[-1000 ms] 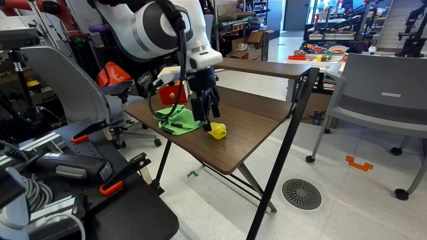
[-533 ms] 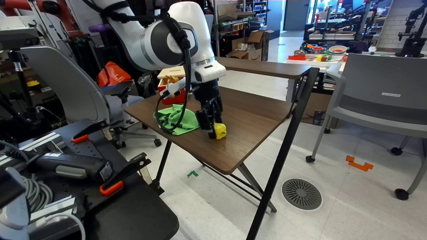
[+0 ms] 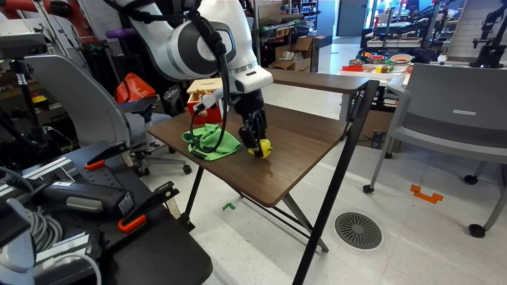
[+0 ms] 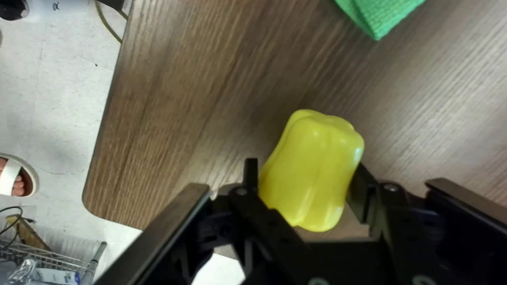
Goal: Move the yellow pepper backwards
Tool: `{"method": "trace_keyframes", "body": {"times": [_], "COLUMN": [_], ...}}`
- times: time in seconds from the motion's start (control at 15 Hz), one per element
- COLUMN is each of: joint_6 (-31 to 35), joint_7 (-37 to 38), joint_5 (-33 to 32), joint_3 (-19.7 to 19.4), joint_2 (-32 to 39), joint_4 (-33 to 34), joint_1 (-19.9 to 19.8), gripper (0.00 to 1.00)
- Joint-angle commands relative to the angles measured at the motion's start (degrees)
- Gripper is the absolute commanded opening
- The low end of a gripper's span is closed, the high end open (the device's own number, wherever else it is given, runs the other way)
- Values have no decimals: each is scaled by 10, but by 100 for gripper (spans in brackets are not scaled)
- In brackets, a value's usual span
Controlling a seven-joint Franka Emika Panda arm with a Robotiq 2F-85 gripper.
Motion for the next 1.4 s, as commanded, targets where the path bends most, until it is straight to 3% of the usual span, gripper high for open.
{"method": "trace_keyframes", "body": {"times": [0.0,0.27,0.6,1.27,1.33], "joint_6": [16,0,-17,-54,-61], "joint_7": [-61,-94,-106,-110,-111], "joint_5": [55,101,137,153,154], "joint_3": [35,65,87,93,94], "joint_2": [-39,-33,29,136,134], "joint_4": [-8,47,145,241,245], "joint_1": [-13,-5,2,6,4], "gripper": [29,29,29,29,79]}}
